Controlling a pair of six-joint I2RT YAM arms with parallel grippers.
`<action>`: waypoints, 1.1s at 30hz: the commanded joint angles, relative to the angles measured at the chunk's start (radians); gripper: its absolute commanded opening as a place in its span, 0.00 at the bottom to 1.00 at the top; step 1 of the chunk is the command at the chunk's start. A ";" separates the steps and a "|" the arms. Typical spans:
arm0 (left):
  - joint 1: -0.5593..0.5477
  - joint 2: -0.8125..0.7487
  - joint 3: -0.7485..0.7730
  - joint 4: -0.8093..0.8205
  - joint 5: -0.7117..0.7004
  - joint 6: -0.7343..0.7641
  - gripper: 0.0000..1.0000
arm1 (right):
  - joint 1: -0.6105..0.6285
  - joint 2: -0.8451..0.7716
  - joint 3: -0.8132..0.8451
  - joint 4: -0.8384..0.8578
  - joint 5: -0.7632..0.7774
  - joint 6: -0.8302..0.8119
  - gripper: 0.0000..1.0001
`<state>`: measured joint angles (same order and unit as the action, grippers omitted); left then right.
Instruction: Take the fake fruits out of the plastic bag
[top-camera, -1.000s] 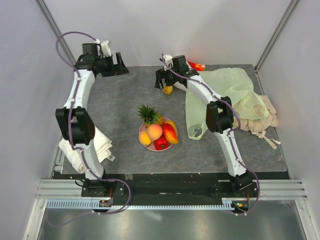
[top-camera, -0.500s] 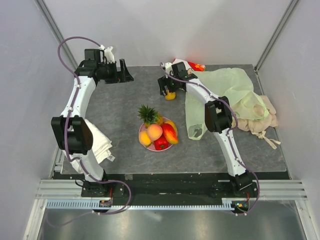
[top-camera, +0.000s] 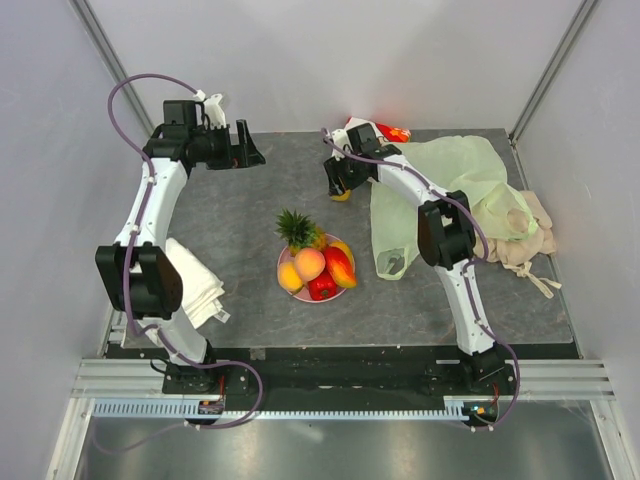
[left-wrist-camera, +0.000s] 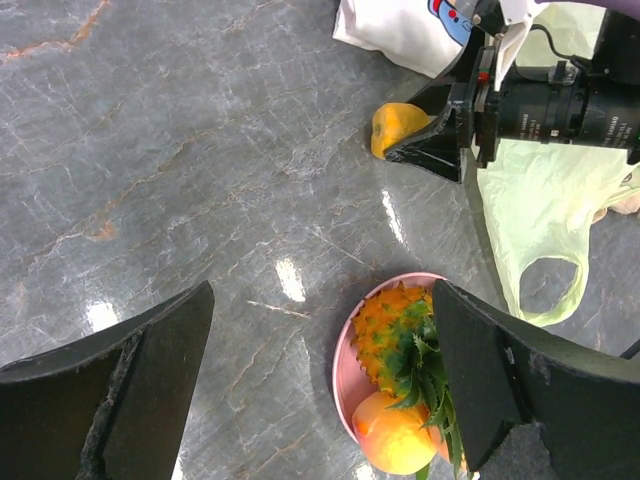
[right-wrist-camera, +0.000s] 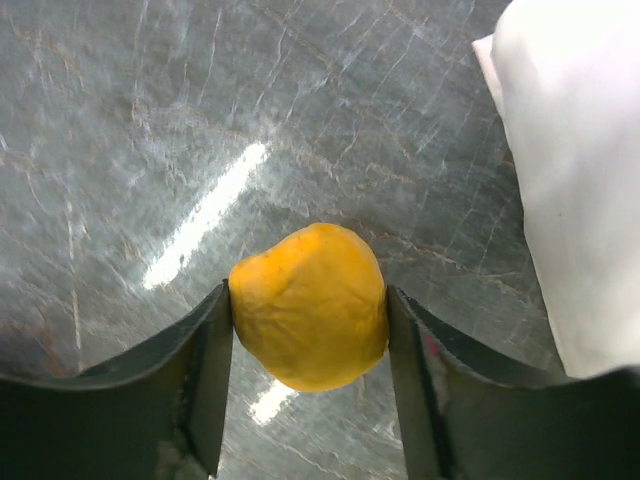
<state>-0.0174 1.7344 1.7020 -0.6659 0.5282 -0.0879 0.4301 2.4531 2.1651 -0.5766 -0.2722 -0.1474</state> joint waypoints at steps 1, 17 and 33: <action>-0.001 -0.029 0.012 0.009 0.006 0.036 0.98 | -0.005 -0.120 -0.010 -0.069 -0.030 -0.056 0.51; -0.001 -0.055 -0.060 0.011 0.007 0.073 0.98 | -0.008 -0.726 -0.494 -0.261 -0.579 -0.300 0.54; 0.002 -0.174 -0.151 -0.001 0.010 0.085 0.99 | 0.150 -0.648 -0.538 -0.275 -0.575 -0.347 0.55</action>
<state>-0.0174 1.6112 1.5742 -0.6777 0.5278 -0.0357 0.5732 1.7767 1.6016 -0.8776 -0.8150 -0.4870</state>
